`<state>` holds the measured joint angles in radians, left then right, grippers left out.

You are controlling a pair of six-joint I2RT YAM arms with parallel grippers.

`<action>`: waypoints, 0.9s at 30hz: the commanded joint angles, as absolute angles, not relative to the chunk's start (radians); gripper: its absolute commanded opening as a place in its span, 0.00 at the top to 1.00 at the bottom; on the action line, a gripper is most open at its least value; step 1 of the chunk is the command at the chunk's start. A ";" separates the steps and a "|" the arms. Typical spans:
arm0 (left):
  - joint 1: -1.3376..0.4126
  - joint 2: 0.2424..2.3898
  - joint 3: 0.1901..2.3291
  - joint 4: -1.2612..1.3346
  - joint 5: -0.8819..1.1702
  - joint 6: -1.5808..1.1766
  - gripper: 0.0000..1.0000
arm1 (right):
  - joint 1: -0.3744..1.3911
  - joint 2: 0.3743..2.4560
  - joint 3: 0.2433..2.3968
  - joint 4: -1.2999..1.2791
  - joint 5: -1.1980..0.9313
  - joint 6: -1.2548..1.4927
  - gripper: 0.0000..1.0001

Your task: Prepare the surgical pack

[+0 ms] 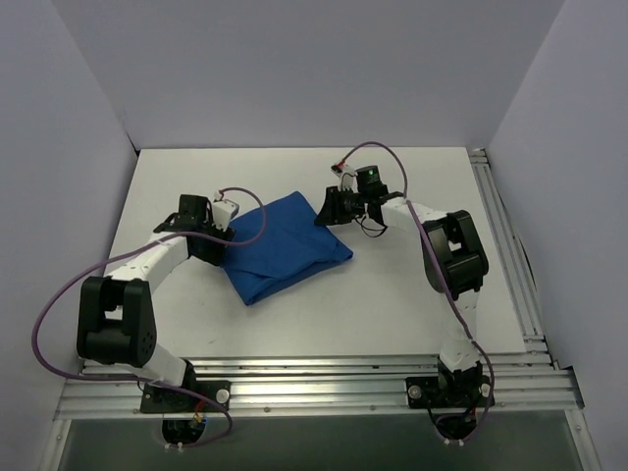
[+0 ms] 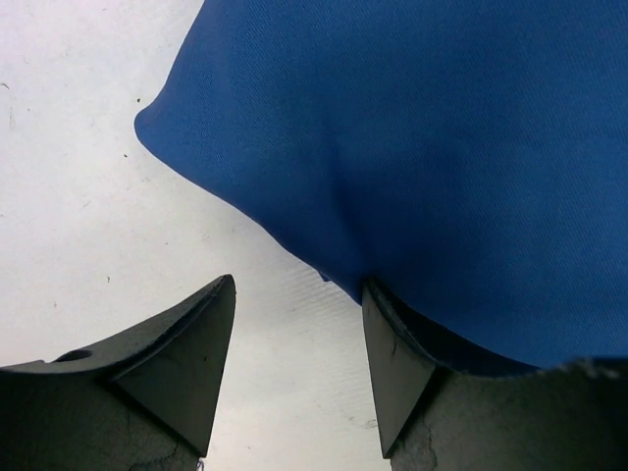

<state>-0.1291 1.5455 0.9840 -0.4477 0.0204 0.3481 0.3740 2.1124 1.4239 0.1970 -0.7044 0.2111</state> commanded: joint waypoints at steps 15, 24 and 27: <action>-0.114 1.284 0.974 -0.517 -0.034 0.388 0.33 | 0.206 1.938 1.137 0.432 -0.572 0.442 1.00; -0.081 1.287 0.969 -0.520 -0.035 0.388 0.33 | 0.071 1.816 0.976 0.503 -0.515 0.497 1.00; -0.069 1.292 0.973 -0.529 -0.018 0.368 0.33 | 0.104 1.796 0.925 0.572 -0.453 0.592 1.00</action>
<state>-0.0868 1.2915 0.9485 -0.5194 -0.0265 0.3828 0.0540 1.8454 0.9684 0.5064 -0.5587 0.5072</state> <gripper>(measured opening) 0.668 0.059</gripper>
